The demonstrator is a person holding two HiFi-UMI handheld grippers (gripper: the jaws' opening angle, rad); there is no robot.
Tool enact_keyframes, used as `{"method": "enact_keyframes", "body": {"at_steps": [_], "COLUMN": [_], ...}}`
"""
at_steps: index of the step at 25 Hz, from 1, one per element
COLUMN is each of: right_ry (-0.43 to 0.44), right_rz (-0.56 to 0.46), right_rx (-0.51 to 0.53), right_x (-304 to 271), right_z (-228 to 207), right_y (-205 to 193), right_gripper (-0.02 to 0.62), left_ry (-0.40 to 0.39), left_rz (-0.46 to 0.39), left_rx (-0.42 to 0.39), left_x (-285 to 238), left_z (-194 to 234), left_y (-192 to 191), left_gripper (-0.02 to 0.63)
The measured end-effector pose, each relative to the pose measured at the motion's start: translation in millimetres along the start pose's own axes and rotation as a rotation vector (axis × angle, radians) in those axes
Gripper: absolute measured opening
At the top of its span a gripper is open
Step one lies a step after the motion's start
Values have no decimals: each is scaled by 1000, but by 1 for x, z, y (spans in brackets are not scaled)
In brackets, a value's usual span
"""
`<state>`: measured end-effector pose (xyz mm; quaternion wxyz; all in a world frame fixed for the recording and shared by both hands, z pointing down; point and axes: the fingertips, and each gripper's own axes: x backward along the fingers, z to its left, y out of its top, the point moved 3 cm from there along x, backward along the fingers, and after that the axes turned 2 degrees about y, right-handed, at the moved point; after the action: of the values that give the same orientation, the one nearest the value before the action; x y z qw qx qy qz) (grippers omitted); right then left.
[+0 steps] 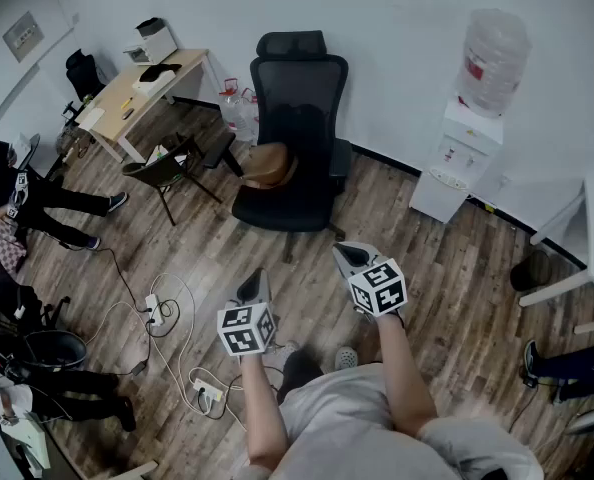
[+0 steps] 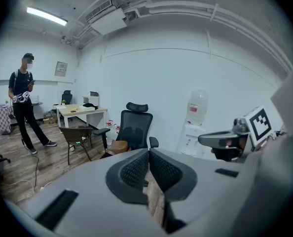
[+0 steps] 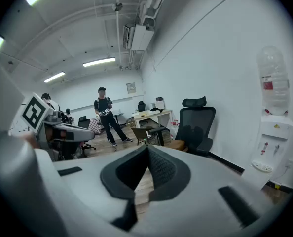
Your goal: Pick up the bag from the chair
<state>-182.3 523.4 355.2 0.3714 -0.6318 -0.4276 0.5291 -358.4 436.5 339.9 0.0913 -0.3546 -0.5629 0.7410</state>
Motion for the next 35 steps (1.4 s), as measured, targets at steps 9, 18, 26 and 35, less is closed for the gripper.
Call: {"method": "enact_keyframes", "body": {"at_steps": [9, 18, 26, 35], "right_ry": [17, 55, 58, 34], "right_rz": [-16, 20, -3, 40], "right_rx": [8, 56, 53, 51], "right_x": [3, 13, 19, 4], "right_z": [-8, -19, -35, -87], "right_y": [11, 5, 5, -3], "right_gripper": [6, 142, 195, 278], "left_ry": [0, 0, 77, 56], "left_rz": [-6, -23, -24, 6], "left_rx": [9, 33, 39, 76], "left_x": [-2, -11, -27, -85], "left_z": [-3, -12, 0, 9], "left_y": [11, 18, 17, 30], "left_gripper": [9, 111, 208, 242]}}
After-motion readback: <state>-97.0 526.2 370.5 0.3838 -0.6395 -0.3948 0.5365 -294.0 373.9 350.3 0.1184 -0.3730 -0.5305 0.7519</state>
